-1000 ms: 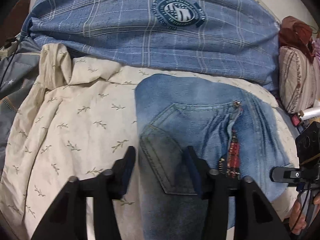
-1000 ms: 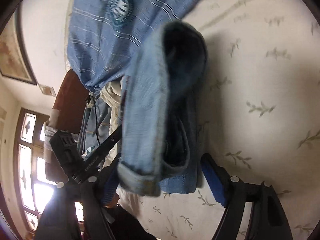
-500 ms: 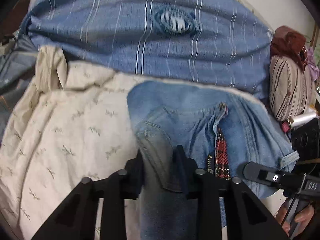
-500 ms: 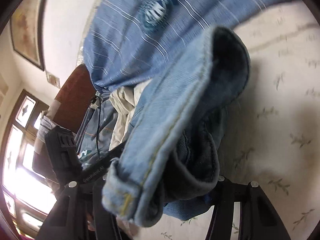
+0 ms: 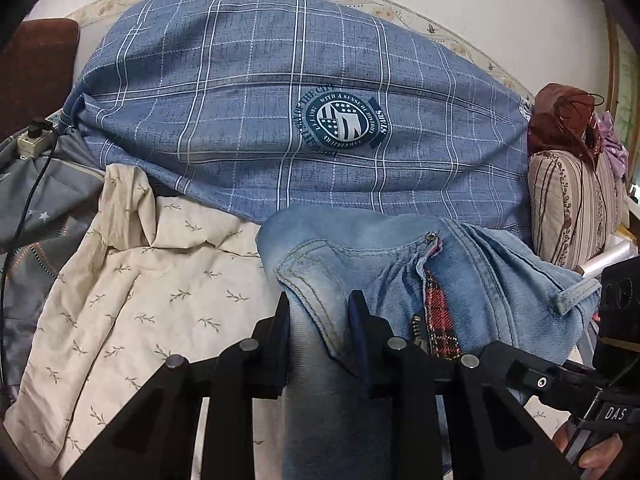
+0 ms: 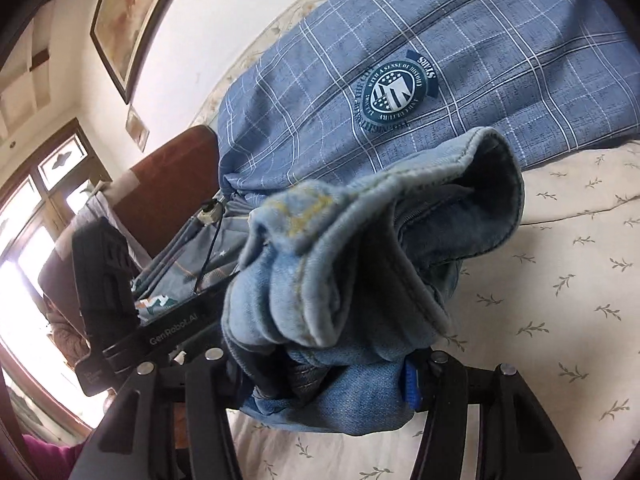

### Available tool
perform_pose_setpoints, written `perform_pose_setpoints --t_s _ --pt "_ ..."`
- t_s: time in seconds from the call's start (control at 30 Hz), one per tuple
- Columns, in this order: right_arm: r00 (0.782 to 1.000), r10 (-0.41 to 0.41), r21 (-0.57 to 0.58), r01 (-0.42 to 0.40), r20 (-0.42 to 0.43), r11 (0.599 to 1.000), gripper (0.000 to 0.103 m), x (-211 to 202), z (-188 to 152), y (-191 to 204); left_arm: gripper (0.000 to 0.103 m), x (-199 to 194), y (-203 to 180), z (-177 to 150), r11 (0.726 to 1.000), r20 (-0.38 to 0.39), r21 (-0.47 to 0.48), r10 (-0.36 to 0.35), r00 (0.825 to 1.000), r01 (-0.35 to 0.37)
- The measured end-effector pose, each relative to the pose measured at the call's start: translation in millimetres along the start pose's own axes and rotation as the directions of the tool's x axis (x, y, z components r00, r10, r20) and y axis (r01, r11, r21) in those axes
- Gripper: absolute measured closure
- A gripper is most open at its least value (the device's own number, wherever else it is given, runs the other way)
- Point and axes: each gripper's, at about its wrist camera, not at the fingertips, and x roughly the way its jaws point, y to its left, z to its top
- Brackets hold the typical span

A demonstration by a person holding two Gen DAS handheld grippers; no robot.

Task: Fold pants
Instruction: 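Open both grippers and release the refolded jeans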

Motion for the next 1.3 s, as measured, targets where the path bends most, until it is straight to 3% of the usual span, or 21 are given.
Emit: perform_pose_setpoints --t_s 0.13,0.2,0.33,0.43,0.5,0.7,0.87,1.0,1.1,1.3 --pt "0.998 -0.023 0.033 0.025 -0.053 0.999 0.045 14 -2 -10 0.075 18 2 -11 1.000 -0.106 -0.016 0.018 0.994 -0.019" --pt "0.992 -0.041 0.058 0.048 -0.117 0.997 0.045 20 -9 -19 0.075 32 5 -20 0.999 -0.196 -0.039 0.007 0.981 -0.015" --pt "0.978 -0.058 0.053 0.070 -0.201 0.996 0.045 28 -21 -25 0.073 36 0 -30 0.999 -0.236 -0.011 0.033 0.971 -0.037" --pt "0.962 -0.034 0.133 0.073 -0.270 0.988 0.041 33 -25 -42 0.055 42 0 -34 0.998 -0.266 -0.016 0.053 0.963 -0.059" --pt "0.954 -0.008 0.196 0.069 -0.298 0.978 0.038 32 -27 -51 0.032 43 3 -34 0.995 -0.267 -0.020 0.088 0.960 -0.097" --pt "0.952 0.007 0.181 0.051 -0.306 0.982 0.034 4 -25 -52 0.024 30 12 -33 0.985 -0.223 -0.029 0.158 0.962 -0.168" --pt "0.978 -0.008 0.133 0.037 -0.209 0.990 0.033 -38 -20 -46 0.020 1 11 -30 0.970 -0.133 -0.010 0.241 0.961 -0.244" --pt "0.998 -0.040 0.135 0.046 -0.044 0.990 0.031 -76 -18 -38 0.017 -28 6 -24 0.951 -0.054 0.003 0.309 0.950 -0.309" --pt "0.992 -0.097 0.122 0.086 0.086 0.989 0.030 -97 -18 -25 0.011 -58 -4 -26 0.935 0.019 0.021 0.355 0.935 -0.355" --pt "0.971 -0.163 0.046 0.157 0.174 0.987 0.029 -103 -21 8 0.010 -107 -20 -31 0.923 0.075 0.052 0.377 0.923 -0.382"
